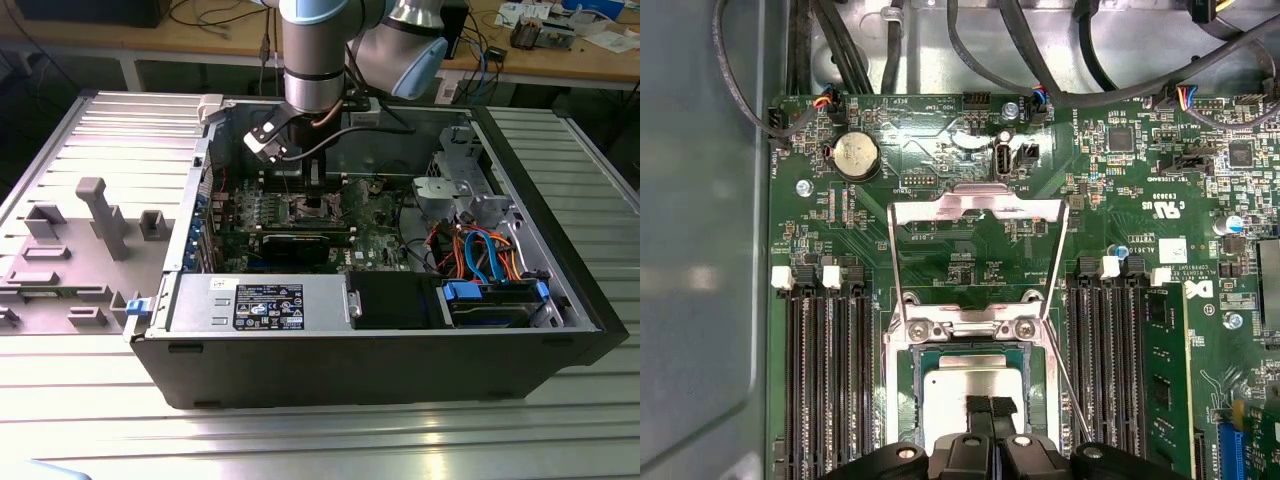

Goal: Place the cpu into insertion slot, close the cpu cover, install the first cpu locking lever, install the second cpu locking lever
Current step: 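Place the cpu into insertion slot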

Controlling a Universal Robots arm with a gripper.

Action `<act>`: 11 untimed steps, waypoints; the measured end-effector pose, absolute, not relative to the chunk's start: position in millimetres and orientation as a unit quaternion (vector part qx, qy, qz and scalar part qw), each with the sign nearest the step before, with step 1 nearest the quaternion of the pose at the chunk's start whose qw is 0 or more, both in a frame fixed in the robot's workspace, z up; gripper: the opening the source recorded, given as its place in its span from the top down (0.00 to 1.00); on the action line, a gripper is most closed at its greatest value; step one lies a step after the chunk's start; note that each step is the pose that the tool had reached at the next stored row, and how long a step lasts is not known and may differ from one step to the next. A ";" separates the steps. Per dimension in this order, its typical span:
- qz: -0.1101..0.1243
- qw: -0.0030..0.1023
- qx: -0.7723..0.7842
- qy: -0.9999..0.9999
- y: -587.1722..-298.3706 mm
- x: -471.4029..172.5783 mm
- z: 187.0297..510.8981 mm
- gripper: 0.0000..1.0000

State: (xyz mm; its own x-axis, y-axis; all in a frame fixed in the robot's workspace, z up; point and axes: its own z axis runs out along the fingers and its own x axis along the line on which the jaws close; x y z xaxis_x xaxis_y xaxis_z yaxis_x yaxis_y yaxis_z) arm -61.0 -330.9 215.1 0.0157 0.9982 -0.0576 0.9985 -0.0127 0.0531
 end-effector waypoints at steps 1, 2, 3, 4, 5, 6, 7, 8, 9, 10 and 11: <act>-0.002 0.039 0.712 0.702 -330.9 -61.1 215.1 0.89; -0.002 0.039 0.712 0.702 -330.9 -61.1 215.1 0.89; -0.002 0.039 0.712 0.702 -331.0 -61.1 215.2 0.89; -0.002 0.039 0.712 0.702 -331.0 -61.1 215.2 0.89; -0.002 0.039 0.712 0.702 -331.0 -61.1 215.2 0.89; -0.002 0.039 0.712 0.702 -331.0 -61.1 215.2 0.89; -0.002 0.039 0.712 0.702 -331.0 -61.1 215.2 0.89; -0.002 0.039 0.712 0.702 -330.9 -61.1 215.3 0.89; -0.002 0.039 0.712 0.702 -331.0 -61.1 215.6 0.89; -0.002 0.039 0.712 0.702 -331.0 -61.1 216.2 0.89; -0.002 0.039 0.712 0.702 -331.0 -61.1 217.3 0.89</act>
